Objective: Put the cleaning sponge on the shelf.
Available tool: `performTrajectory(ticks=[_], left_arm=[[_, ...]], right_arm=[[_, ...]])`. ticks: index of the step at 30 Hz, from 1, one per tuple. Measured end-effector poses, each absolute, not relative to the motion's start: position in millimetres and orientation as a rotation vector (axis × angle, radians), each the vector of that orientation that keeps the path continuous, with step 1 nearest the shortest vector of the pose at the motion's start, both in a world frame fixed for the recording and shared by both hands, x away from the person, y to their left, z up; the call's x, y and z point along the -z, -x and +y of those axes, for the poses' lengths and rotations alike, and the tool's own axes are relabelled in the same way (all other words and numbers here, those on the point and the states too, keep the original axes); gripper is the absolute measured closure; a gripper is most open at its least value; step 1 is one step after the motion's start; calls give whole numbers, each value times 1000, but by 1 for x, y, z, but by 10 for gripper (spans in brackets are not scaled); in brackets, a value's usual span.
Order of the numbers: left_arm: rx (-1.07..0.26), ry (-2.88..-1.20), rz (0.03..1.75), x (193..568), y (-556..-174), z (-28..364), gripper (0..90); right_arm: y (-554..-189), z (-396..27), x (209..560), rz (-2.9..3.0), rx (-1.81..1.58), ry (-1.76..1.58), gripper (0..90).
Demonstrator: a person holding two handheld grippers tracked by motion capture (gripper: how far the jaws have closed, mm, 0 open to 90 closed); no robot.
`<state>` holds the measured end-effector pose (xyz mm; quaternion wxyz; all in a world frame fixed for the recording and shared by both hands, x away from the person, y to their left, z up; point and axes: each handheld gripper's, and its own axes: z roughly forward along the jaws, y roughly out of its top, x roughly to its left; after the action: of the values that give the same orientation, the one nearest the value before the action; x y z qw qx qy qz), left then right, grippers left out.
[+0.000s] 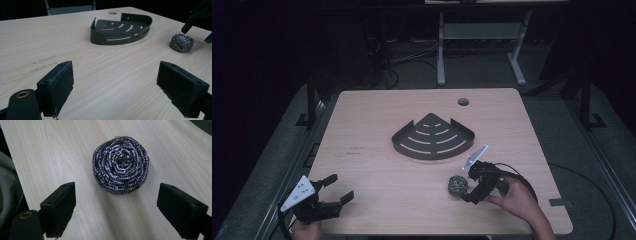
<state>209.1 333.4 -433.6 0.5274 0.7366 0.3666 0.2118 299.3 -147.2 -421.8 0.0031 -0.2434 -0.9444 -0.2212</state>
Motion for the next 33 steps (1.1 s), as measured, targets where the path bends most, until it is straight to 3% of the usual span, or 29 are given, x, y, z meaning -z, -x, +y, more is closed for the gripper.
performTrajectory(ticks=[33], left_arm=[[-512,-1750,875,433,-209,336,133]], right_arm=[[-321,-115,433,-2974,545,707,153]])
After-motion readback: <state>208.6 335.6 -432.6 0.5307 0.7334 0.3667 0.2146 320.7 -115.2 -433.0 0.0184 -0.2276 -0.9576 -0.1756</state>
